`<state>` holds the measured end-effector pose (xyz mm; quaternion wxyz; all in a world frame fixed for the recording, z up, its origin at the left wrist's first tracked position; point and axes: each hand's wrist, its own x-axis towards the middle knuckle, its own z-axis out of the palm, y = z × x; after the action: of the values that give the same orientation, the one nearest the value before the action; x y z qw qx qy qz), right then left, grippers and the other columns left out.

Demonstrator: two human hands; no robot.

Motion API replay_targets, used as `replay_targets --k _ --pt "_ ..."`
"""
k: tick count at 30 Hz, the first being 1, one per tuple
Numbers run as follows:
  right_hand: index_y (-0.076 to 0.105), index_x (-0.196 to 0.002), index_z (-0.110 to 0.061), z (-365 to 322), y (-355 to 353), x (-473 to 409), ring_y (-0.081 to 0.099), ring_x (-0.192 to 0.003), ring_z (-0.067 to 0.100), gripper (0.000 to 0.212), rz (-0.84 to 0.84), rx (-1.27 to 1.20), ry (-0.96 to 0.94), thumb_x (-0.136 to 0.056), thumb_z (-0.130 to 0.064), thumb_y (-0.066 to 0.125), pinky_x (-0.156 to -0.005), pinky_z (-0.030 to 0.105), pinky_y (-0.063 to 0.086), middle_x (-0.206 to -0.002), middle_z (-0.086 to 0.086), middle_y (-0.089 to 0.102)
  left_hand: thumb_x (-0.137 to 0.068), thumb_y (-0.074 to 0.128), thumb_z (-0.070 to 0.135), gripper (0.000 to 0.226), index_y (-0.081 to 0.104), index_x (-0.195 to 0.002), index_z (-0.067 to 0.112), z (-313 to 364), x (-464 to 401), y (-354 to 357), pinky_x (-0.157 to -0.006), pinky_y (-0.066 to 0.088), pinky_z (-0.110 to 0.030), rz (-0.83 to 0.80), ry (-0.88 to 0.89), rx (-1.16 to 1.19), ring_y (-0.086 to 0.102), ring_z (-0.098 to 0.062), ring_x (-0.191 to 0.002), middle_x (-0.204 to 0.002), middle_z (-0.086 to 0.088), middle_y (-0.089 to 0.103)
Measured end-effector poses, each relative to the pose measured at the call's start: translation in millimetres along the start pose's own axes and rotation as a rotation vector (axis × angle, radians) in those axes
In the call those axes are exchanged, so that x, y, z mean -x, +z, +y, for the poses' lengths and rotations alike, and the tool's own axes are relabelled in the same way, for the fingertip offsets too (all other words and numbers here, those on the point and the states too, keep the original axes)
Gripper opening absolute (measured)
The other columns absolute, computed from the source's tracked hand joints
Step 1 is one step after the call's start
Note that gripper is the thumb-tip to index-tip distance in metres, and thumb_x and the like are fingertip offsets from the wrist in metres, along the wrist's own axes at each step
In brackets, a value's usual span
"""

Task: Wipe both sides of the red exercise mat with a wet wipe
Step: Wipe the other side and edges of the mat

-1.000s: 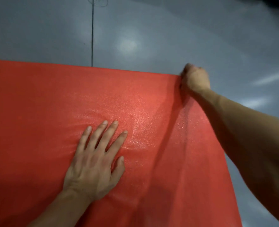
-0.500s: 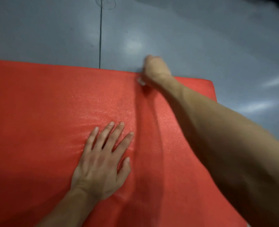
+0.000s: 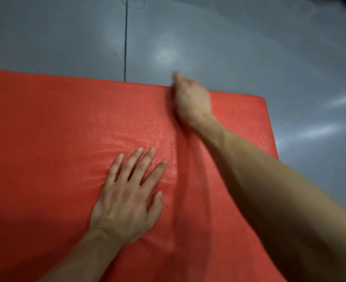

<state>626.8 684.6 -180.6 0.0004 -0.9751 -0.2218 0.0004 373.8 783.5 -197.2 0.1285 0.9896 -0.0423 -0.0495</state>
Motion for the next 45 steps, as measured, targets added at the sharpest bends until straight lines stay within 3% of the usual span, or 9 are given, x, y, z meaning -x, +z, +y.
replay_targets --k 5,11,17,24,30,34,37,41,45 --pt "0.05 -0.106 -0.01 76.0 -1.9 25.2 0.062 -0.089 0.045 0.013 0.125 -0.08 0.275 -0.096 -0.011 0.042 -0.063 0.04 0.031 -0.096 0.023 0.067 -0.095 0.043 0.046 0.065 0.041 -0.157 0.028 -1.4 -0.1 1.1 -0.124 0.019 -0.056 -0.009 -0.01 0.003 0.02 -0.024 -0.157 -0.168 -0.004 0.027" --pt "0.054 -0.098 -0.01 13.9 7.4 34.9 0.059 -0.078 0.038 0.017 0.157 -0.181 -0.204 -0.101 -0.026 0.049 -0.06 0.036 0.025 -0.084 0.013 0.066 -0.094 0.04 0.046 0.064 0.042 -0.156 0.028 1.4 -0.6 -0.4 -0.124 0.019 -0.056 0.0 -0.005 -0.018 0.021 -0.025 -0.156 -0.167 -0.004 0.029" --pt "0.05 -0.1 -0.011 106.7 -0.6 50.6 0.059 -0.084 0.044 0.016 0.188 -0.129 0.209 -0.099 -0.026 0.044 -0.062 0.044 0.033 -0.091 0.022 0.064 -0.095 0.038 0.047 0.064 0.04 -0.157 0.028 0.4 0.0 1.9 -0.125 0.019 -0.056 -0.004 -0.016 -0.019 0.021 -0.025 -0.156 -0.168 -0.005 0.028" --pt "0.053 -0.094 -0.014 21.2 -1.4 66.8 0.056 -0.073 0.036 0.02 0.125 -0.233 -0.321 -0.099 -0.033 0.051 -0.06 0.038 0.03 -0.079 0.01 0.063 -0.095 0.038 0.048 0.065 0.042 -0.156 0.028 3.1 -0.7 -0.8 -0.125 0.018 -0.055 0.009 -0.023 -0.045 0.022 -0.025 -0.156 -0.167 -0.004 0.029" --pt "0.051 -0.109 -0.011 149.1 -6.8 83.4 0.06 -0.091 0.048 0.017 0.126 0.003 0.396 -0.102 -0.023 0.043 -0.069 0.048 0.042 -0.099 0.028 0.064 -0.094 0.038 0.047 0.064 0.044 -0.155 0.027 2.4 0.5 1.8 -0.124 0.019 -0.055 0.036 -0.018 -0.036 0.026 -0.026 -0.154 -0.165 -0.005 0.033" --pt "0.052 -0.1 -0.007 85.2 1.0 94.0 0.055 -0.079 0.041 0.011 0.138 -0.139 0.007 -0.099 -0.018 0.049 -0.063 0.04 0.027 -0.083 0.021 0.06 -0.094 0.039 0.048 0.065 0.043 -0.155 0.027 4.2 1.3 1.4 -0.125 0.018 -0.055 0.039 -0.013 -0.043 0.025 -0.026 -0.155 -0.166 -0.005 0.032" --pt "0.055 -0.102 -0.011 68.6 4.8 98.7 0.053 -0.078 0.034 0.028 0.132 -0.143 -0.282 -0.103 -0.036 0.042 -0.064 0.042 0.036 -0.083 0.009 0.064 -0.094 0.038 0.048 0.064 0.043 -0.155 0.028 3.3 0.8 1.1 -0.125 0.017 -0.054 0.045 -0.019 -0.044 0.025 -0.026 -0.154 -0.165 -0.004 0.033" --pt "0.05 -0.112 -0.01 144.7 8.0 95.7 0.06 -0.09 0.045 0.029 0.233 -0.132 0.316 -0.104 -0.035 0.04 -0.07 0.046 0.041 -0.096 0.023 0.067 -0.094 0.038 0.048 0.064 0.044 -0.154 0.027 3.7 1.1 1.9 -0.125 0.018 -0.055 0.053 -0.016 -0.043 0.026 -0.026 -0.154 -0.165 -0.005 0.034" --pt "0.05 -0.108 -0.007 136.0 10.1 91.2 0.061 -0.092 0.045 0.028 0.242 -0.283 0.524 -0.104 -0.033 0.042 -0.068 0.043 0.037 -0.099 0.023 0.067 -0.094 0.039 0.047 0.065 0.043 -0.155 0.027 3.7 1.4 1.9 -0.125 0.018 -0.055 0.052 -0.018 -0.038 0.026 -0.026 -0.154 -0.165 -0.005 0.033"
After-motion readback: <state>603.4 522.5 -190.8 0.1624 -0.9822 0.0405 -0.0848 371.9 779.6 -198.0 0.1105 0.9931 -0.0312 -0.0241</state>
